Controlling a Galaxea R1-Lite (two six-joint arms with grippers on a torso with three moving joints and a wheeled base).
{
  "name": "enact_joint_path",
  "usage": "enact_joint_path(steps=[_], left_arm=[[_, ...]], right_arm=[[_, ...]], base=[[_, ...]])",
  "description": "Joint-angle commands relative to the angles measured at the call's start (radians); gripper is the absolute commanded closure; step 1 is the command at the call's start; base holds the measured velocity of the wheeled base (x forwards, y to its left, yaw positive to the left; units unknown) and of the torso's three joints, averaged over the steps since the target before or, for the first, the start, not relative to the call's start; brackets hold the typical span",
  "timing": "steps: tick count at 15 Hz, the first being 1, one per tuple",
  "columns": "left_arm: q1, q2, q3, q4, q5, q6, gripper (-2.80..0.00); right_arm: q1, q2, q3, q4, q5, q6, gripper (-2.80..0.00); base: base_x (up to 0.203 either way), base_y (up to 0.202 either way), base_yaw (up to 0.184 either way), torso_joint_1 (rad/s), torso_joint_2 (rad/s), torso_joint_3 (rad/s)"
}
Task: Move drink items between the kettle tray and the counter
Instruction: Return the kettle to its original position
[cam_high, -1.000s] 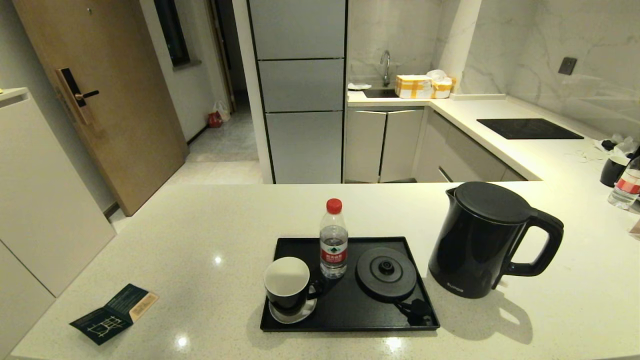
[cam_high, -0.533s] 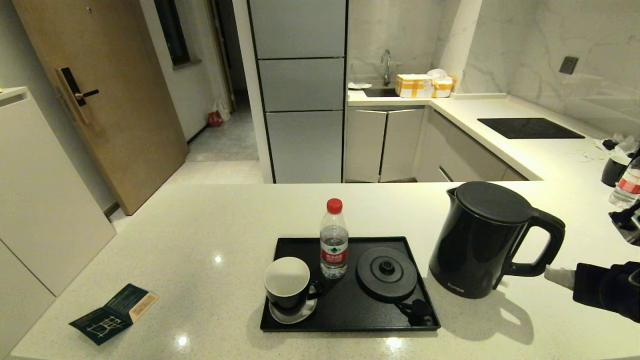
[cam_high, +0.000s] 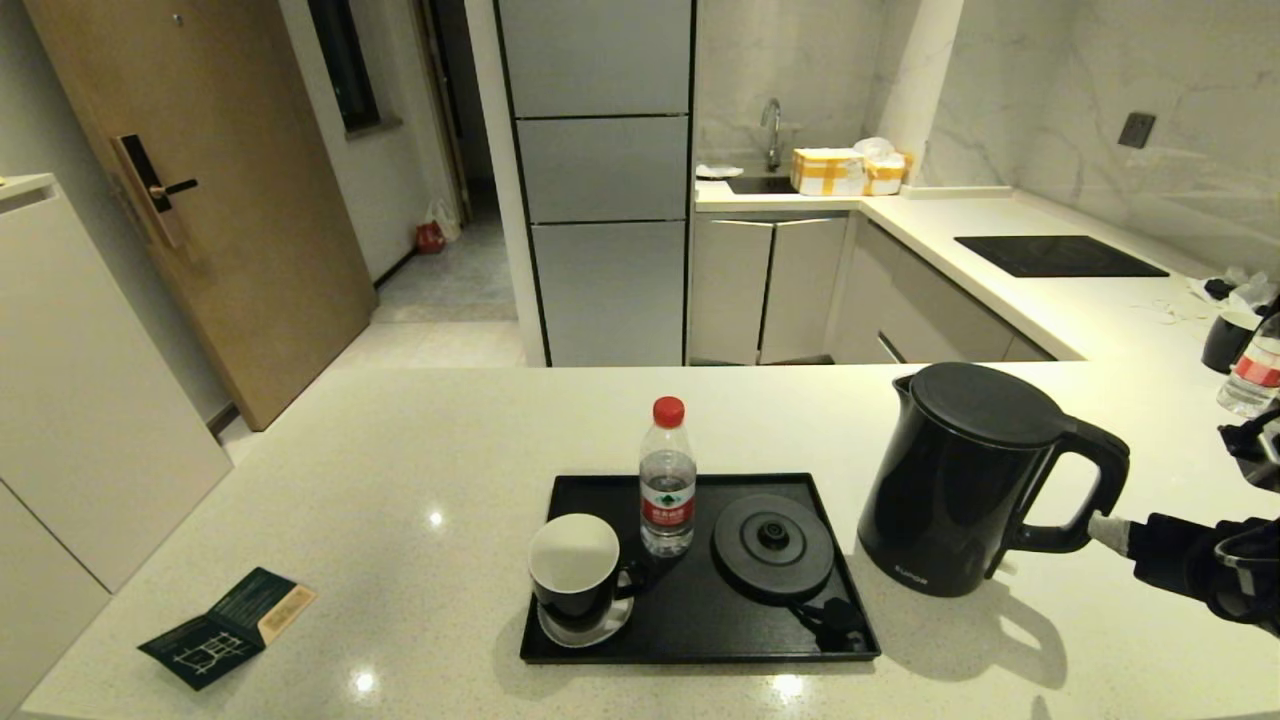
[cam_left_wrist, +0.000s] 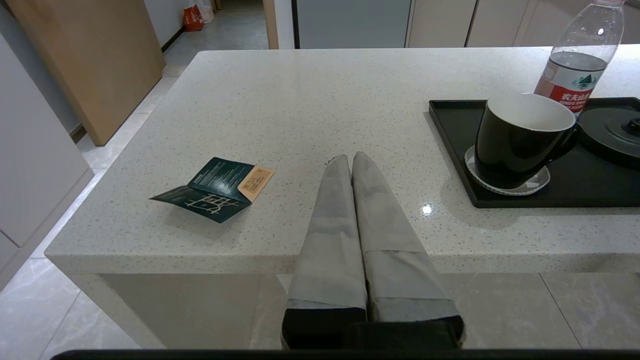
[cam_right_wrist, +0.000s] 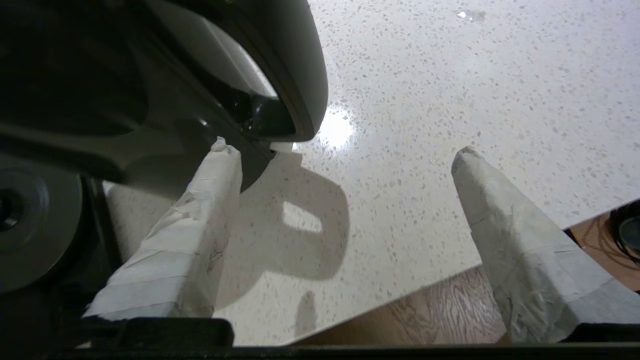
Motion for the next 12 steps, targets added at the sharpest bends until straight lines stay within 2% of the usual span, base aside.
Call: enact_joint_path(steps=[1, 5, 10, 12], left_arm=[[0.000, -0.002, 0.002, -0.001, 0.000, 0.000, 0.00], [0.000, -0.002, 0.002, -0.001, 0.000, 0.000, 0.00], [0.000, -0.002, 0.002, -0.001, 0.000, 0.000, 0.00], [0.000, -0.002, 0.000, -0.001, 0.000, 0.000, 0.00]], right_arm=[[-0.006, 0.095, 0.001, -0.064, -0.001, 0.000, -2.80], [-0.009, 0.270, -0.001, -0.219, -0.002, -0.014, -2.80], [-0.043, 0.494, -0.002, -0.577, -0.007, -0.100, -2.80], [-0.072, 0.521, 0.000, -0.663, -0.011, -0.133, -2.80]], base=[[0.000, 0.000, 0.000, 0.000, 0.00, 0.000], [0.000, 0.000, 0.000, 0.000, 0.00, 0.000], [0.000, 0.000, 0.000, 0.000, 0.00, 0.000], [0.000, 0.000, 0.000, 0.000, 0.00, 0.000]])
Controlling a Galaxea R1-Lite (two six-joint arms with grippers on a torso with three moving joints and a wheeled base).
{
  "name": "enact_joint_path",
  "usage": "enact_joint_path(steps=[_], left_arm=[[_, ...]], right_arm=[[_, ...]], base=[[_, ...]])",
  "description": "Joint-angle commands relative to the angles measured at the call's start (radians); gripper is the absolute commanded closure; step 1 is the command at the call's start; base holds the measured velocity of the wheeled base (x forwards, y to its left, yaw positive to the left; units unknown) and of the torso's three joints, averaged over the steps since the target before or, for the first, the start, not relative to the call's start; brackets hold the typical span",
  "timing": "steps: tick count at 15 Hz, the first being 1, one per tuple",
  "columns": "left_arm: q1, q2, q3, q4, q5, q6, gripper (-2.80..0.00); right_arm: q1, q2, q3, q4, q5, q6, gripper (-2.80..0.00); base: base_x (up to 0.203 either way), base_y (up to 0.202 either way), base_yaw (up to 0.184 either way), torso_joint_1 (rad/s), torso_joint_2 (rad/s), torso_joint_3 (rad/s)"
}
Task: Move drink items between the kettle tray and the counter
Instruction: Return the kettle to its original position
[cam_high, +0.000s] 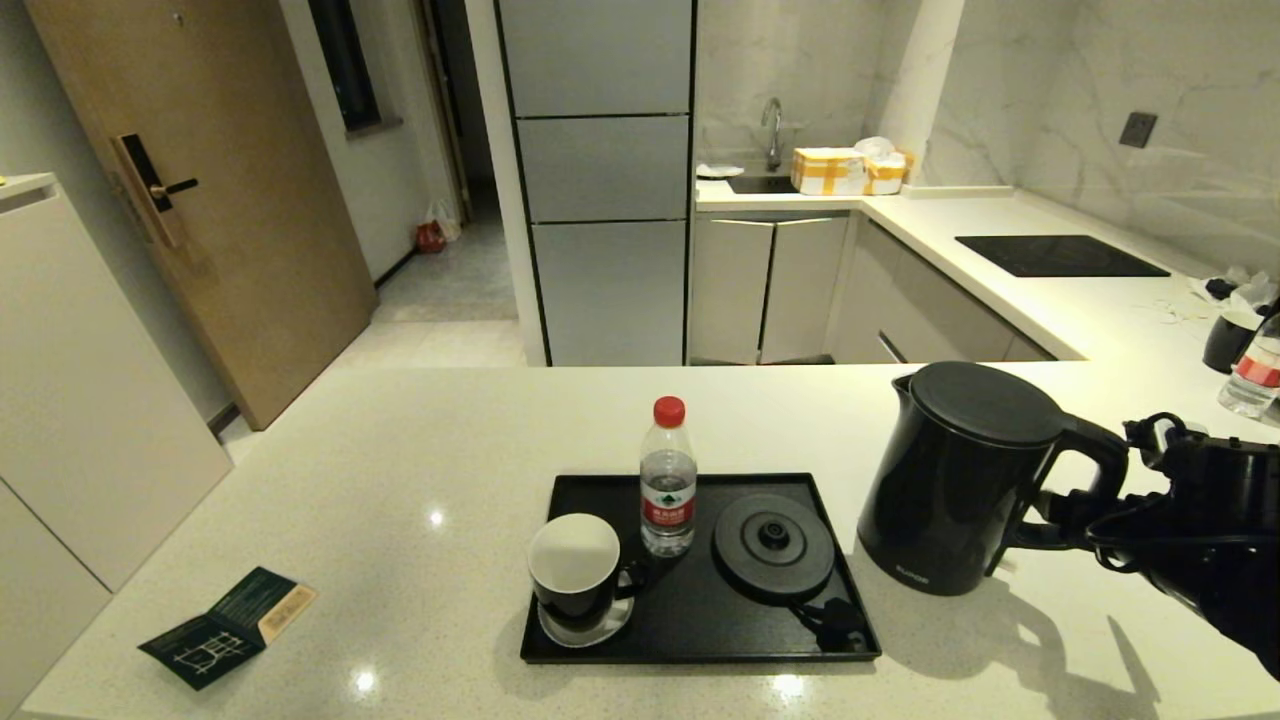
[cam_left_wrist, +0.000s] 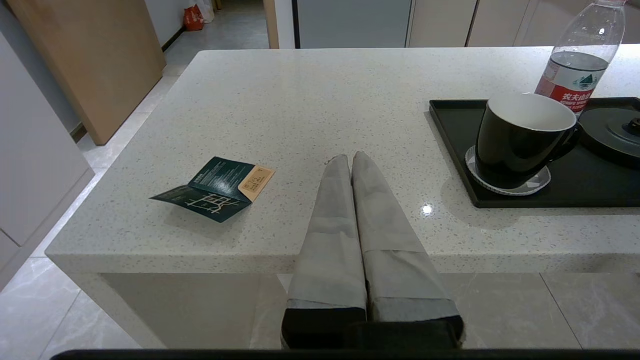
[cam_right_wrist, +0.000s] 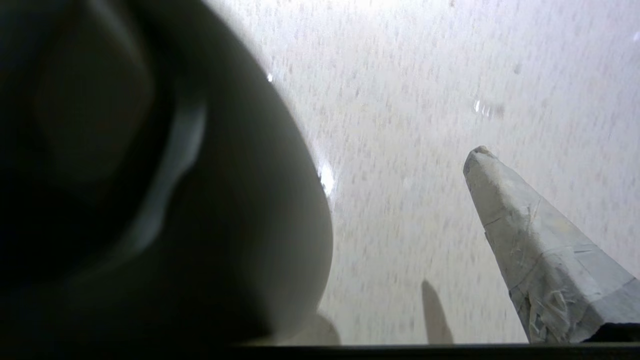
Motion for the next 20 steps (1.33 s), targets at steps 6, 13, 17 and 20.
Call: enact_joint_path(steps=[6, 13, 17, 20], left_arm=[[0.000, -0.002, 0.000, 0.000, 0.000, 0.000, 0.00], [0.000, -0.002, 0.000, 0.000, 0.000, 0.000, 0.00], [0.000, -0.002, 0.000, 0.000, 0.000, 0.000, 0.00], [0.000, -0.002, 0.002, 0.000, 0.000, 0.000, 0.00]], right_arm=[[-0.041, 0.107, -0.012, -0.155, -0.002, -0.077, -2.80], [-0.066, 0.173, -0.010, -0.244, 0.006, -0.103, 0.00], [-0.066, 0.165, -0.012, -0.239, 0.012, -0.103, 0.00], [-0.064, 0.053, -0.008, -0.207, 0.012, -0.103, 0.00]], base=[[0.000, 0.000, 0.000, 0.000, 0.00, 0.000], [0.000, 0.000, 0.000, 0.000, 0.00, 0.000], [0.000, 0.000, 0.000, 0.000, 0.00, 0.000], [0.000, 0.000, 0.000, 0.000, 0.00, 0.000]])
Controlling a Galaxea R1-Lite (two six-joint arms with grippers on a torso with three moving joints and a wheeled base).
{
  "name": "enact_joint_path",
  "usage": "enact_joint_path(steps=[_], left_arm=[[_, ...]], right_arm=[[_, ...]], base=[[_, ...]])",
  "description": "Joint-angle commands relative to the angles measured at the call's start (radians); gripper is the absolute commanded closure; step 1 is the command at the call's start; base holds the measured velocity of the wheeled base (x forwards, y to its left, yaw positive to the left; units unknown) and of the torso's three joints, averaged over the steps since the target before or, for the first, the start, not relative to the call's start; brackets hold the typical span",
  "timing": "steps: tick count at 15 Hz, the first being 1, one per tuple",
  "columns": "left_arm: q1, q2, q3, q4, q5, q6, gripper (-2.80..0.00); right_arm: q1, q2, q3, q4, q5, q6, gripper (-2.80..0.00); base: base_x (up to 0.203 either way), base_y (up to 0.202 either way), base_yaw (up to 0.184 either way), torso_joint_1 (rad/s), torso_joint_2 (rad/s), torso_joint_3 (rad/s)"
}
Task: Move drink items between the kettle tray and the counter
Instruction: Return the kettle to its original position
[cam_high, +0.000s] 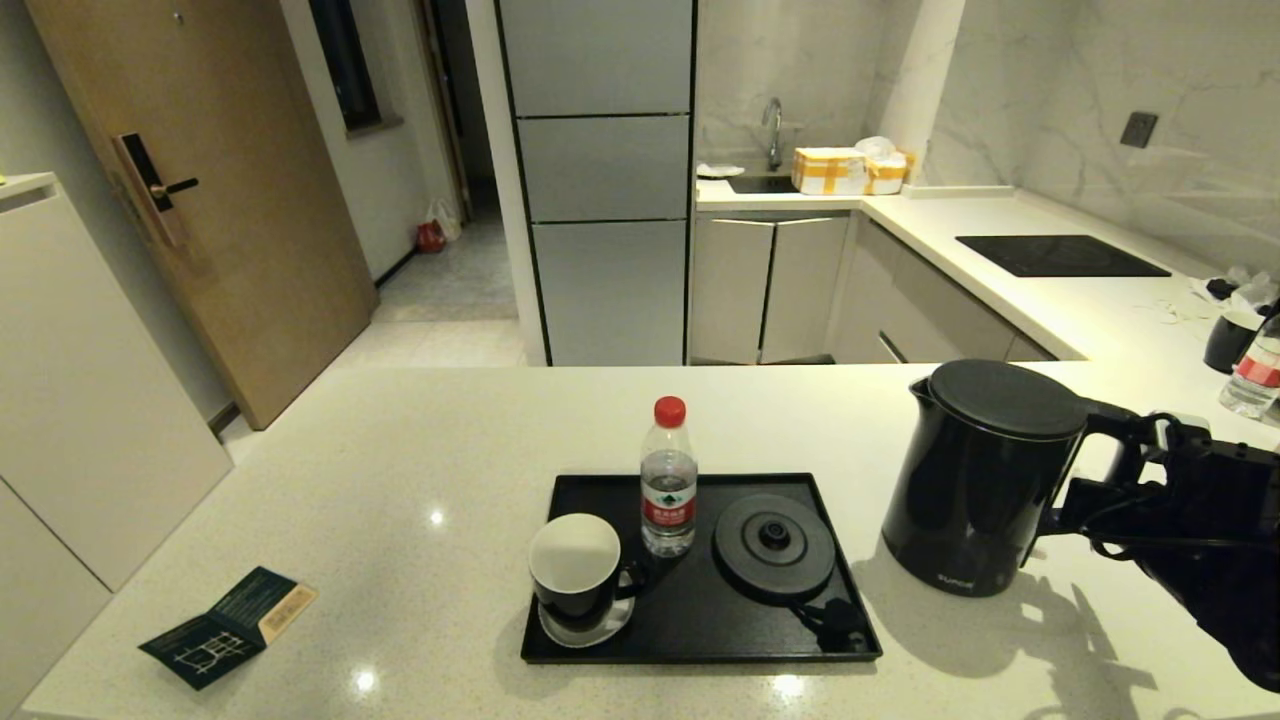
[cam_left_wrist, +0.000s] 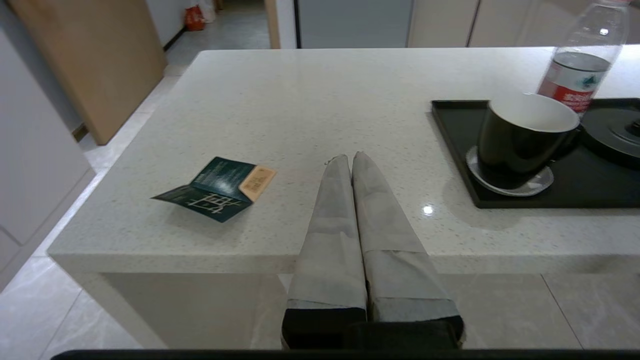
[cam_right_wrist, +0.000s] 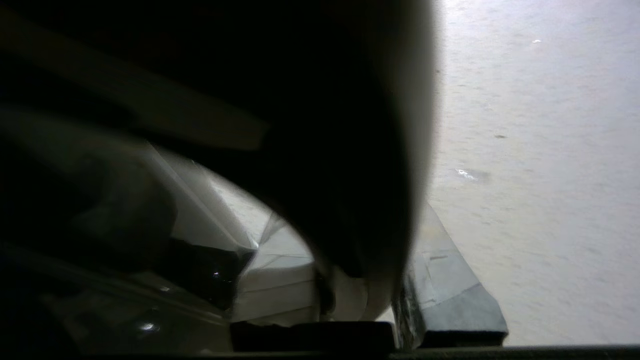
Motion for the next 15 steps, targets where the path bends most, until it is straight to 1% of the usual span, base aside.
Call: enact_joint_path(steps=[1, 3, 4, 5, 10, 12, 14, 15], left_arm=[[0.000, -0.002, 0.000, -0.001, 0.000, 0.000, 0.00], [0.000, -0.002, 0.000, -0.001, 0.000, 0.000, 0.00], [0.000, -0.002, 0.000, -0.001, 0.000, 0.000, 0.00], [0.000, -0.002, 0.000, -0.001, 0.000, 0.000, 0.00], [0.000, -0.002, 0.000, -0.001, 0.000, 0.000, 0.00], [0.000, -0.002, 0.000, -0.001, 0.000, 0.000, 0.00], [0.000, -0.002, 0.000, -0.001, 0.000, 0.000, 0.00], [0.000, -0.002, 0.001, -0.001, 0.000, 0.000, 0.00]], right_arm=[[0.003, -0.118, -0.004, 0.039, 0.001, 0.002, 0.00], [0.013, -0.221, -0.027, 0.149, 0.003, 0.006, 0.00], [0.026, -0.266, -0.044, 0.233, 0.004, 0.013, 0.00], [0.040, -0.279, -0.056, 0.266, 0.005, 0.021, 0.00], [0.075, -0.290, -0.077, 0.279, -0.004, 0.045, 0.00], [0.109, -0.307, -0.094, 0.303, -0.009, 0.050, 0.00], [0.184, -0.337, -0.123, 0.378, -0.020, 0.077, 0.00], [0.233, -0.352, -0.152, 0.443, -0.024, 0.105, 0.00]], base=[[0.000, 0.000, 0.000, 0.000, 0.00, 0.000], [0.000, 0.000, 0.000, 0.000, 0.00, 0.000], [0.000, 0.000, 0.000, 0.000, 0.00, 0.000], [0.000, 0.000, 0.000, 0.000, 0.00, 0.000], [0.000, 0.000, 0.000, 0.000, 0.00, 0.000], [0.000, 0.000, 0.000, 0.000, 0.00, 0.000], [0.000, 0.000, 0.000, 0.000, 0.00, 0.000], [0.000, 0.000, 0.000, 0.000, 0.00, 0.000]])
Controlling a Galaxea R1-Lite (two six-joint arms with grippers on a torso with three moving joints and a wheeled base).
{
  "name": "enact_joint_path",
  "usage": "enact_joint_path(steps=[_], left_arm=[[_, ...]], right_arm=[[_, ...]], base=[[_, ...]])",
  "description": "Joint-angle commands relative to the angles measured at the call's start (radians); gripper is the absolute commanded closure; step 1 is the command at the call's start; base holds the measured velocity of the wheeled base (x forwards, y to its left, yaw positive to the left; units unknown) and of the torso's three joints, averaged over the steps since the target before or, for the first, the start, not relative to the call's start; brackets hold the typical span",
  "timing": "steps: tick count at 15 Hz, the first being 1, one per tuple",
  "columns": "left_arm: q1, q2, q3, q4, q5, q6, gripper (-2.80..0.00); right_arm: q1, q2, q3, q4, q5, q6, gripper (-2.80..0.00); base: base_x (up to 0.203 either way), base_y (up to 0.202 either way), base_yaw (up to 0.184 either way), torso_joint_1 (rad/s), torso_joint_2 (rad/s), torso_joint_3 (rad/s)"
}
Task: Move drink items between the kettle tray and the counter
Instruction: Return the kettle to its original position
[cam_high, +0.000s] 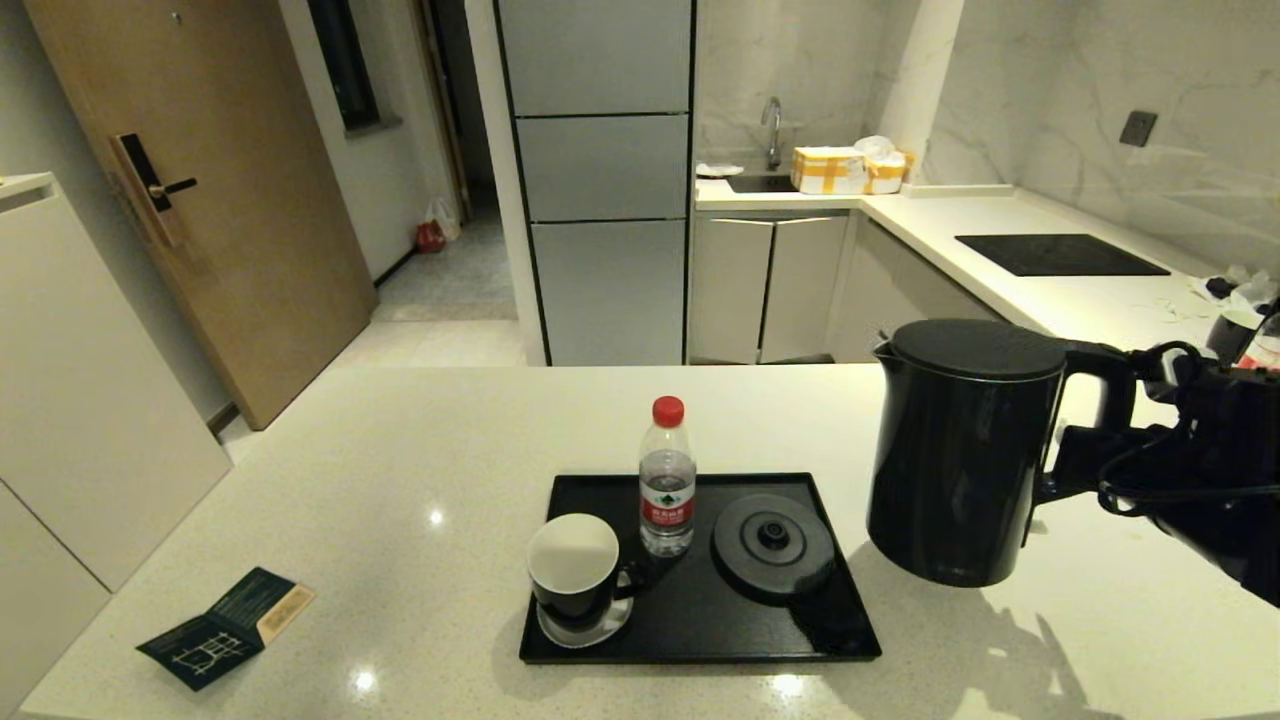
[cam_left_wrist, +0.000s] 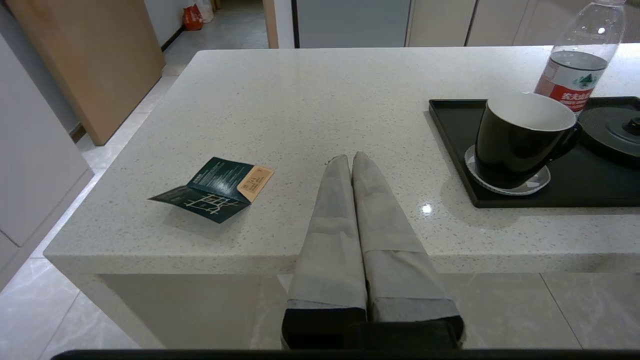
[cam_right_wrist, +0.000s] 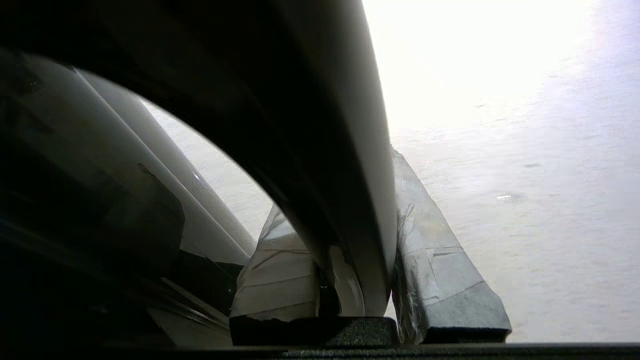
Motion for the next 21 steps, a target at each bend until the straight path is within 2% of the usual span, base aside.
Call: enact_joint_path(steps=[1, 3, 6, 8, 14, 21], left_arm=[[0.000, -0.002, 0.001, 0.000, 0.000, 0.000, 0.00], [0.000, -0.002, 0.000, 0.000, 0.000, 0.000, 0.00], [0.000, -0.002, 0.000, 0.000, 0.000, 0.000, 0.00], [0.000, -0.002, 0.001, 0.000, 0.000, 0.000, 0.00], [0.000, -0.002, 0.000, 0.000, 0.000, 0.000, 0.00], [0.000, -0.002, 0.001, 0.000, 0.000, 0.000, 0.00]], right_arm=[[0.105, -0.041, -0.049, 0.088, -0.002, 0.042, 0.00], [0.198, -0.038, -0.084, 0.150, -0.003, 0.077, 0.00], [0.265, 0.027, -0.120, 0.151, -0.003, 0.085, 0.00], [0.269, 0.090, -0.133, 0.114, -0.001, 0.086, 0.00], [0.270, 0.294, -0.130, -0.118, 0.010, 0.085, 0.00], [0.279, 0.279, -0.113, -0.130, 0.010, 0.086, 0.00]], base=[[0.000, 0.000, 0.000, 0.000, 0.00, 0.000], [0.000, 0.000, 0.000, 0.000, 0.00, 0.000], [0.000, 0.000, 0.000, 0.000, 0.00, 0.000], [0.000, 0.000, 0.000, 0.000, 0.00, 0.000], [0.000, 0.000, 0.000, 0.000, 0.00, 0.000], [0.000, 0.000, 0.000, 0.000, 0.00, 0.000]])
